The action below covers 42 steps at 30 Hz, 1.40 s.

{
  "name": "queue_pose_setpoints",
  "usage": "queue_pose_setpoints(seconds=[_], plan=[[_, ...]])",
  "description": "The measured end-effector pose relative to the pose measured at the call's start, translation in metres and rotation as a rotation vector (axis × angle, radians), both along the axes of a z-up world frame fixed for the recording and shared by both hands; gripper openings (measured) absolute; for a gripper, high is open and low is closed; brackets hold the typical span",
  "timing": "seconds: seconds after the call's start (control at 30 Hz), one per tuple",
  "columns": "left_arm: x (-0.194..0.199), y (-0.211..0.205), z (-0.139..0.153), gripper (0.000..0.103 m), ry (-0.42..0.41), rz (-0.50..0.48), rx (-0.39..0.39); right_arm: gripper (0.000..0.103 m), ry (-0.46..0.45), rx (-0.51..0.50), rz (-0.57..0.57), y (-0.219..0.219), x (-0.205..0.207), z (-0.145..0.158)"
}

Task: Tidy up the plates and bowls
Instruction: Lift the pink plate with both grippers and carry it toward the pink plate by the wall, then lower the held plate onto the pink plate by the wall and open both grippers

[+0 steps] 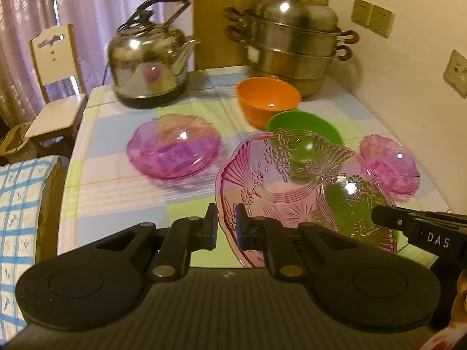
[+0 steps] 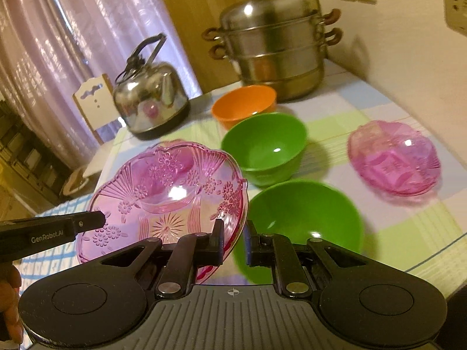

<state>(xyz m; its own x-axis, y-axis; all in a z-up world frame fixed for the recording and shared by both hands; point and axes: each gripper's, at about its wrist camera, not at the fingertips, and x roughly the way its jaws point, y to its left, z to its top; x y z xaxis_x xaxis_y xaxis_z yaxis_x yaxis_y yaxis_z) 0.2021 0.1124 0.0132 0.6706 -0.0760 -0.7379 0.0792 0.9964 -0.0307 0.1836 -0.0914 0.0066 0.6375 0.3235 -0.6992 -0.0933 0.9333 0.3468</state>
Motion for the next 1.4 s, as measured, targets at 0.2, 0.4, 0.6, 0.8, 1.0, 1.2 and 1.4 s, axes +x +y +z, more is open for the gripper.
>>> queue_pose_setpoints(seconds=[0.2,0.4,0.6,0.8,1.0,1.2,1.4], plan=[[0.009,-0.043,0.010,0.011,-0.010,-0.050,-0.001,0.013,-0.007,0.013,-0.047,-0.043,0.002,0.009],[0.023,-0.097,0.014,0.011,-0.021,-0.113,-0.031,0.013,-0.016,0.000,-0.112,-0.097,0.005,0.019],[0.041,-0.154,0.010,0.011,-0.017,-0.172,-0.067,0.013,-0.016,-0.023,-0.180,-0.153,0.016,0.022],[0.061,-0.200,0.001,0.011,-0.011,-0.202,-0.091,0.013,-0.015,-0.060,-0.225,-0.194,0.027,0.023],[0.081,-0.226,-0.015,0.011,0.007,-0.204,-0.089,0.013,-0.007,-0.080,-0.217,-0.217,0.046,0.012],[0.104,-0.245,-0.036,0.011,0.042,-0.207,-0.071,0.013,0.013,-0.114,-0.179,-0.233,0.069,-0.018],[0.130,-0.260,-0.061,0.011,0.097,-0.212,-0.063,0.013,0.033,-0.145,-0.158,-0.243,0.090,-0.048]])
